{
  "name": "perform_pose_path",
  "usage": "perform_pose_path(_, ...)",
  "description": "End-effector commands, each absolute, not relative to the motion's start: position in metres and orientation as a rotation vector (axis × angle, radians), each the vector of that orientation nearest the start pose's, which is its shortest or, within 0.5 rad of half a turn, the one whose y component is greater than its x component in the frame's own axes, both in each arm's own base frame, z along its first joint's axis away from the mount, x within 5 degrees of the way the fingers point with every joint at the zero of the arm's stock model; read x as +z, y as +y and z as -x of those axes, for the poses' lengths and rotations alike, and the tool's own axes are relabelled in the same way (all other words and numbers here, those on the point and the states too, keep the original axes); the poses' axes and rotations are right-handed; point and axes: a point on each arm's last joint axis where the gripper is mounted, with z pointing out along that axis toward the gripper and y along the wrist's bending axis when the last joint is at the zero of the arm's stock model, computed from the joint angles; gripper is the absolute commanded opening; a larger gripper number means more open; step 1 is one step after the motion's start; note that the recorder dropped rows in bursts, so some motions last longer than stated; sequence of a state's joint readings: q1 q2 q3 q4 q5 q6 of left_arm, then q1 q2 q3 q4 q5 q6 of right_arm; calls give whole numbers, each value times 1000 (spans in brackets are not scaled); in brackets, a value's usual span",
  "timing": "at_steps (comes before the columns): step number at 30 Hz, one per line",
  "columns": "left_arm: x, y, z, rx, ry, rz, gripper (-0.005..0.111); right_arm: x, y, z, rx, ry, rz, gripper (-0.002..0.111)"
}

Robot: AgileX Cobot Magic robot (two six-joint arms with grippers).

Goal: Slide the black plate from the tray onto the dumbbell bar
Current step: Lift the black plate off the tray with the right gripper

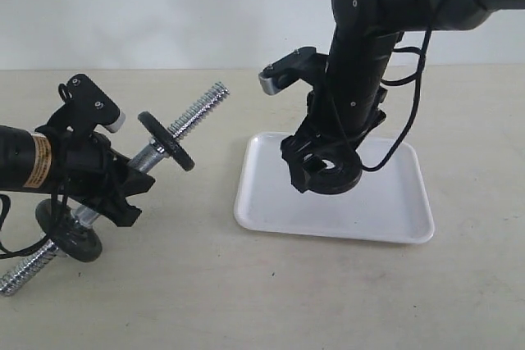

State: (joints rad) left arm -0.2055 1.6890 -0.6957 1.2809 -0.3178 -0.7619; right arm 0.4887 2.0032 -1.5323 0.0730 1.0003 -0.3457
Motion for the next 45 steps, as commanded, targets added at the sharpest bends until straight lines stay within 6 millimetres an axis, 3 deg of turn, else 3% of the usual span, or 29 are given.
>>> perform_pose_path(1, 184, -101, -294, -333, 1982, -935, 4, 227, 197, -354, 151, 2657, 1169, 0)
perform_pose_path(4, 183, -101, -293, -325, 1977, -966, 4, 236, 196, -351, 158, 2634, 1183, 0)
perform_pose_path(11, 183, -101, -293, -322, 1975, -975, 4, 259, 206, -344, 366, 2538, 1171, 0)
perform_pose_path(15, 183, -101, -293, -322, 1975, -975, 4, 284, 212, -350, 423, 2464, 1154, 0)
perform_pose_path(17, 183, -101, -293, -322, 1975, -975, 4, 300, 209, -355, 522, 2421, 1117, 0)
perform_pose_path(20, 184, -102, -292, -337, 1966, -978, 4, 316, 187, -365, 726, 2401, 1045, 0)
perform_pose_path(24, 185, -104, -292, -362, 1950, -983, 4, 318, 166, -370, 807, 2396, 1040, 0)
perform_pose_path(27, 187, -107, -290, -402, 1921, -997, 4, 324, 168, -369, 925, 2311, 1061, 0)
perform_pose_path(35, 187, -109, -288, -428, 1896, -1029, 4, 327, 172, -369, 992, 2237, 1081, 0)
perform_pose_path(45, 190, -112, -287, -468, 1859, -1043, 4, 296, 177, -385, 1082, 2288, 1037, 0)
